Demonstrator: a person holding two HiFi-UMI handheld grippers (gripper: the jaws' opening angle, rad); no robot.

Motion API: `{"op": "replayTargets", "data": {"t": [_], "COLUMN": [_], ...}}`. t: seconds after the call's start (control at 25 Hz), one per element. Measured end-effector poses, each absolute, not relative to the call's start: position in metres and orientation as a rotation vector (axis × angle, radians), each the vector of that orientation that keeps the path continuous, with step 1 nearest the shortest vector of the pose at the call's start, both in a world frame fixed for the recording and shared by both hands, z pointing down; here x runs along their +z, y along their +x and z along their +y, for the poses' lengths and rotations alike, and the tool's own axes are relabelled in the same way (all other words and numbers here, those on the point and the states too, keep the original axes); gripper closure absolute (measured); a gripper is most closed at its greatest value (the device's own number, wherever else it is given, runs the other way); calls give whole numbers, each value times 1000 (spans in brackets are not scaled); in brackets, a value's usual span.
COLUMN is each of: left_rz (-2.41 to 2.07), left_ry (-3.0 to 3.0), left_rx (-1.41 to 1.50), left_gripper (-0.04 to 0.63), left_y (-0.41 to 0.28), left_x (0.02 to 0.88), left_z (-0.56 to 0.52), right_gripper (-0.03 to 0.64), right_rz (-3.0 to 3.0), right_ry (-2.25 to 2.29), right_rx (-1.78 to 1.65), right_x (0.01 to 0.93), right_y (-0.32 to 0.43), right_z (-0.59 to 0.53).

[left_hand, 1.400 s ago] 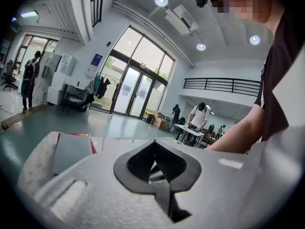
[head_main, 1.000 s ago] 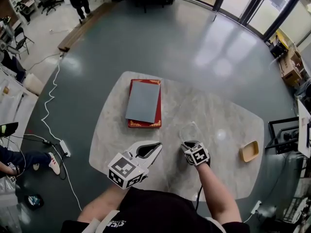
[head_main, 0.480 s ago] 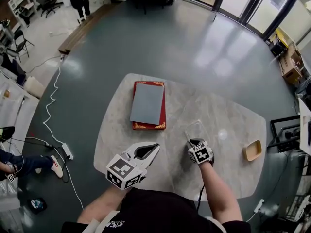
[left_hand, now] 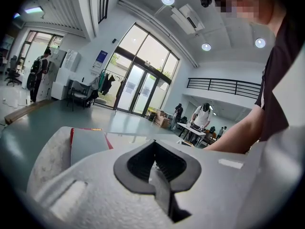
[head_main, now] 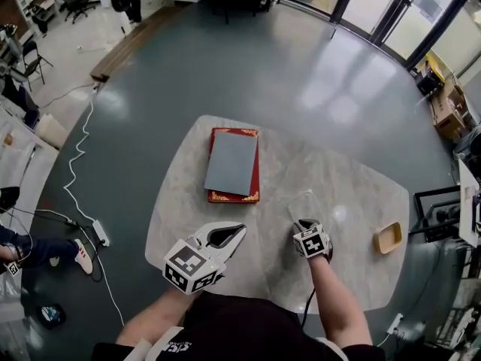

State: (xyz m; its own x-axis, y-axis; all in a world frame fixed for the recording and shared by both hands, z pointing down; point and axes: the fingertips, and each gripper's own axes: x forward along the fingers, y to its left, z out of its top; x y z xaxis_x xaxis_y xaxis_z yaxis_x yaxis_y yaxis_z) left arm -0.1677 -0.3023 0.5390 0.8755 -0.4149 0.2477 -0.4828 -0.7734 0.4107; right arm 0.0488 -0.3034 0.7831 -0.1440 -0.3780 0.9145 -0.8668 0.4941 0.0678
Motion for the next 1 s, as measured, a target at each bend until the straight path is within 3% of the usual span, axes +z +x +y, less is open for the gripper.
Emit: {"op": "replayTargets", "data": {"t": [0.28, 0.52, 1.0], "left_rz": [-646, -653, -756], "left_ry": [2556, 2561, 2575], "left_rx": [195, 196, 204], "left_gripper": [597, 597, 597], "left_y": [-164, -155, -121], "left_x": [548, 543, 512], "left_z": [-298, -296, -274], "right_gripper": [540, 607, 601], "right_rz": [-1750, -1762, -2013], "right_ry": [999, 894, 918], "right_rx": [695, 648, 713], "right_x": [796, 794, 761], "right_y": [45, 39, 18], "right_z": [-297, -293, -249]}}
